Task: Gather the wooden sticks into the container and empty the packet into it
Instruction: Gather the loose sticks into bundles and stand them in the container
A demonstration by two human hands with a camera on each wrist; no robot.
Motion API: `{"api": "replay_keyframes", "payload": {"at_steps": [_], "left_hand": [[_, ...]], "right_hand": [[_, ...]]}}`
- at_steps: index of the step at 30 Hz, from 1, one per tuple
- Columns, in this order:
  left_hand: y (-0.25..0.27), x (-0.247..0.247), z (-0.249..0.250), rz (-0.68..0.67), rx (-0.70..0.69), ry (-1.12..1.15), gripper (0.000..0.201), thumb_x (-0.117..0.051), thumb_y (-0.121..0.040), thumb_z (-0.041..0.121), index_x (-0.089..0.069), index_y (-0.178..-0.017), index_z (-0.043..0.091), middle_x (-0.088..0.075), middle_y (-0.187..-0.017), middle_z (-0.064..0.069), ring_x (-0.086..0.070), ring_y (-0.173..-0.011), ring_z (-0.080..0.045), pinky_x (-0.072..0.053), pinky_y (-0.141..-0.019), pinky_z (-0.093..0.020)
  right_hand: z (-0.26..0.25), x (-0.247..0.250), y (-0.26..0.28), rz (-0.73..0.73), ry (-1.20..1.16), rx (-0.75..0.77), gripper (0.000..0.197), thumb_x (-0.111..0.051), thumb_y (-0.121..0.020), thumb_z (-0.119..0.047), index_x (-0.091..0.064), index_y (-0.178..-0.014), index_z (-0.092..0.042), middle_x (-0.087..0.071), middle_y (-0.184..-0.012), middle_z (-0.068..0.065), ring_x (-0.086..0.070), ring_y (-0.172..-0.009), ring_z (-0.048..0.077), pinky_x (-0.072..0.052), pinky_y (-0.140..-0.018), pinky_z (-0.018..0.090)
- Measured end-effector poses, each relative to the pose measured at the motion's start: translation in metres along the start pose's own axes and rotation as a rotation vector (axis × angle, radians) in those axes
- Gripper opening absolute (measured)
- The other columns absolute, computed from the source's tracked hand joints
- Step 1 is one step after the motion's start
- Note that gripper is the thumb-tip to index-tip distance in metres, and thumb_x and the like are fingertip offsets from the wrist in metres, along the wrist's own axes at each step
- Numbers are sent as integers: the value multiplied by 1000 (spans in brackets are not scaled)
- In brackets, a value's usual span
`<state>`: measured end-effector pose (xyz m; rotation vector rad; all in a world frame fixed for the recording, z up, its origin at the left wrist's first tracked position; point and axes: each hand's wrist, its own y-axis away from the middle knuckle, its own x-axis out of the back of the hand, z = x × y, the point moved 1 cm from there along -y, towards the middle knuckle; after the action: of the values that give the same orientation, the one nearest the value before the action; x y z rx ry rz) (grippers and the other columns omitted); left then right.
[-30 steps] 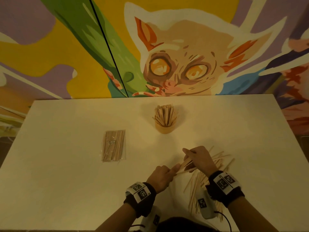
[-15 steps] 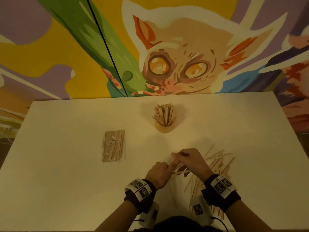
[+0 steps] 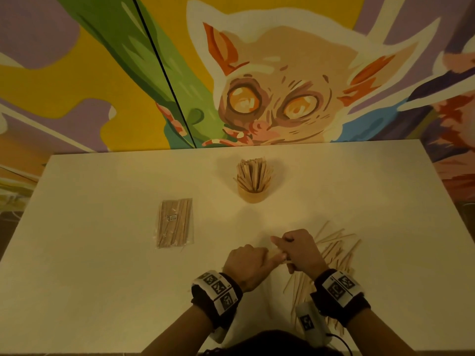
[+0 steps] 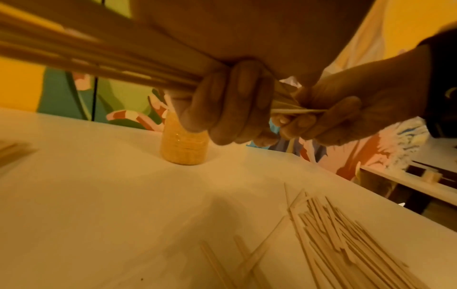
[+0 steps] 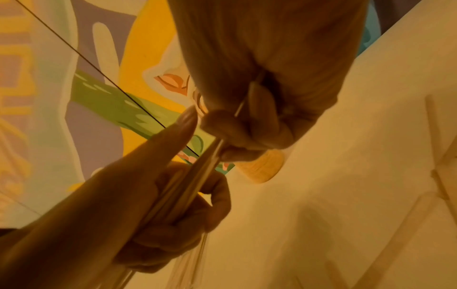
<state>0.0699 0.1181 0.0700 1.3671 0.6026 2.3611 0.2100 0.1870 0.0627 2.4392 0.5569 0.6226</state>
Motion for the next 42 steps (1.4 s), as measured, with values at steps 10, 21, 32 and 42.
{"api": "replay_keyframes", "payload": {"at_steps": [10,21,32,42], "left_hand": [[-3,13,1,-92,-120,-53,54,-55,-82,68,-57,-102,18,-64,-92,-6,-52,-74,-17,-41,-64,-30],[-13,6,-6,-105,-118,-139,38,-43,-98,22,-41,-135,13,-57,-112,-20,-55,-99,-37,-37,-72,-35],[-20,39,6,285,24,1058,38,-44,-102,33,-50,-68,16,-37,-45,9,-31,-39,-9,-30,-43,-23],[-16,41,24,406,-4,1376,37,-42,-103,30,-44,-70,13,-29,-48,9,-21,-40,-7,-23,-40,-20]], "right_hand": [[8,-2,7,-58,-33,67,45,-66,-92,-27,-53,-57,-2,-50,-51,18,-52,-37,29,-37,-37,29],[-3,-7,7,-170,90,150,46,-53,-99,-36,-63,-69,-3,-64,-57,6,-54,-41,22,-41,-45,26],[4,7,6,-387,-403,-332,74,-35,-97,-61,-62,-114,5,-71,-104,27,-68,-91,37,-51,-77,40],[1,-19,14,-687,-453,-461,82,-26,-98,-60,-52,-129,12,-61,-124,32,-66,-104,35,-57,-78,34]]}}
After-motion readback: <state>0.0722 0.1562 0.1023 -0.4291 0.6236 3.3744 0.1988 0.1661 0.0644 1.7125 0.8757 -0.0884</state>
